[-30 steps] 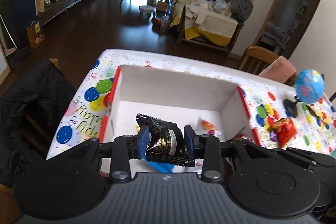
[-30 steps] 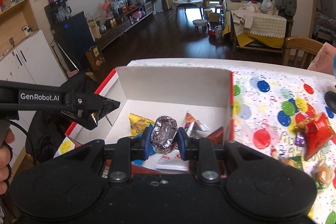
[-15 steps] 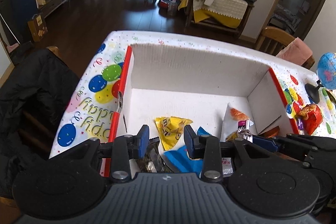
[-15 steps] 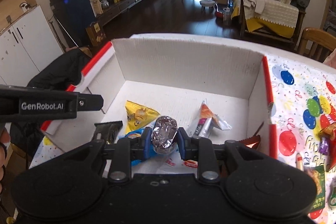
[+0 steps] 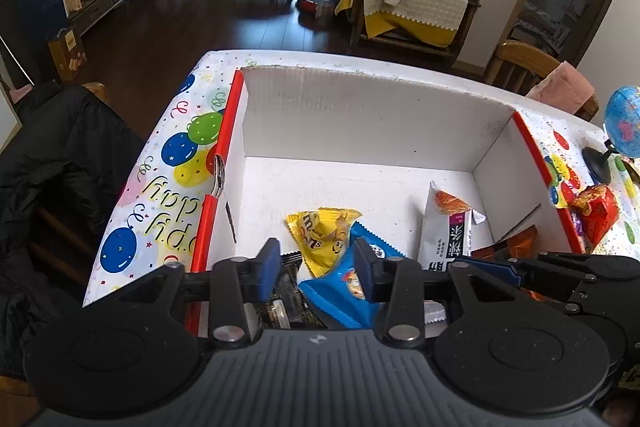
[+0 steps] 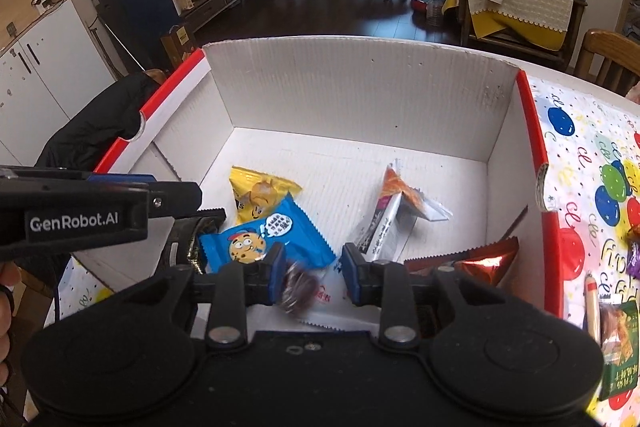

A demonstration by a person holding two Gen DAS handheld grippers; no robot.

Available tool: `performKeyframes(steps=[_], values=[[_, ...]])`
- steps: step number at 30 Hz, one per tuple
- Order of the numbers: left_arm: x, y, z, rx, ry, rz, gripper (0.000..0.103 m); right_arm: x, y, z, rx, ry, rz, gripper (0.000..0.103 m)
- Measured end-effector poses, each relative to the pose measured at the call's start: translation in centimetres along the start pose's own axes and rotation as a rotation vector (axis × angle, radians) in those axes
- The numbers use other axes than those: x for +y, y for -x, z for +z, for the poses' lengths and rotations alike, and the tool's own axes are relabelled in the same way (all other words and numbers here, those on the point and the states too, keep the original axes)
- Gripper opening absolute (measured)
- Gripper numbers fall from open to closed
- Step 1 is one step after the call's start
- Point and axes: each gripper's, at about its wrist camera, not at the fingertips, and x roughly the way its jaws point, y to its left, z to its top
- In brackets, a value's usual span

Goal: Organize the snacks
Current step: 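Lower both tools into the box and open them to release the items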

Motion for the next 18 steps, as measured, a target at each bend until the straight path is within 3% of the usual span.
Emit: performKeyframes(steps=[4, 18], values=[[-0.2, 1.2, -0.1, -0.030, -0.001, -0.021, 0.064, -0.3, 1.2, -0.3, -0.019, -0.013, -0.003, 0.036], [-2.9, 7.5, -0.9, -0.151, -0.055, -0.093, 0.079, -0.8, 7.9, -2.2, -0.166, -0.086, -0.037, 0.062]])
